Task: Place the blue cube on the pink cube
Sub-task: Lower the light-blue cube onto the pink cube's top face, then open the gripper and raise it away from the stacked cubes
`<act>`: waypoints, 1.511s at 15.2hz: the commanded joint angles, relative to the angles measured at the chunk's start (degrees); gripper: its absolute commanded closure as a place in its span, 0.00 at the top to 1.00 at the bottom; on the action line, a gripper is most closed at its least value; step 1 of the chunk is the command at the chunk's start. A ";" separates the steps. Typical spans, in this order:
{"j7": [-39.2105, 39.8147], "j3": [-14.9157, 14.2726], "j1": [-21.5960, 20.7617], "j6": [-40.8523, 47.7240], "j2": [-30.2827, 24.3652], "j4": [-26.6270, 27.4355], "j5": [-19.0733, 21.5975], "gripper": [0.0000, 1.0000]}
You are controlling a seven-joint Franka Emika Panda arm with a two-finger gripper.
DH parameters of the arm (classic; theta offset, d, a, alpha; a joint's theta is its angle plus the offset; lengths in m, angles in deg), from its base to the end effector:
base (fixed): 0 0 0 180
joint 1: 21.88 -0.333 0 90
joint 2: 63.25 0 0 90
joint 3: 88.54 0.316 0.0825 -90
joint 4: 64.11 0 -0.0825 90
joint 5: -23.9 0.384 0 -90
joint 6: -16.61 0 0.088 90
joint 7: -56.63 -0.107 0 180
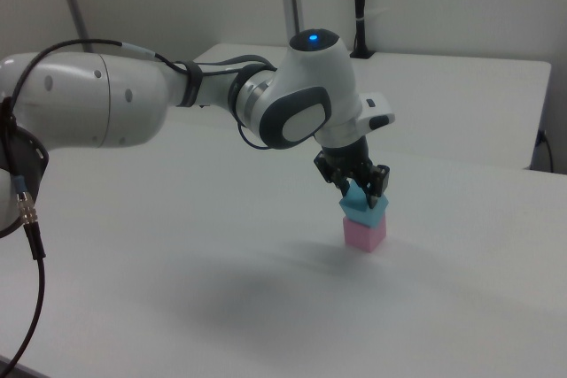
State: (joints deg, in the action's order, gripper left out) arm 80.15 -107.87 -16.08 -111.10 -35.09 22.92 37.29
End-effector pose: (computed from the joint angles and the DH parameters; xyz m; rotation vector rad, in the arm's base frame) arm 0.6634 -0.2596 0.4141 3.0583 -0.1402 0.3801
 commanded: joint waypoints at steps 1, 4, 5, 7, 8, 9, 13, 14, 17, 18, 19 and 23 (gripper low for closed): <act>0.91 0.09 -0.09 0.71 0.50 -0.28 1.56 1.00; 0.65 0.09 -0.09 0.62 0.50 -0.28 1.73 1.00; 0.47 0.09 -0.09 0.53 0.50 -0.28 1.73 1.00; 0.47 0.09 -0.09 0.53 0.50 -0.28 1.73 1.00; 0.47 0.09 -0.09 0.53 0.50 -0.28 1.73 1.00; 0.47 0.09 -0.09 0.53 0.50 -0.28 1.73 1.00; -0.31 0.18 -0.61 1.15 -2.03 -0.63 1.73 1.00; -1.45 0.79 -0.61 1.41 -3.79 -0.55 1.21 1.00; -2.78 1.14 -1.22 9.11 -10.37 0.24 0.07 1.00; -2.87 1.14 -1.40 12.54 -13.09 1.03 -1.07 1.00; -2.96 1.14 -1.66 15.62 -15.99 1.91 -2.82 1.00; -14.44 2.28 -5.88 27.40 -27.08 5.43 -11.69 1.00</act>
State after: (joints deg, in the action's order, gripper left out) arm 74.89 -106.68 -18.25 -88.92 -53.17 22.19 31.38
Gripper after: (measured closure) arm 0.000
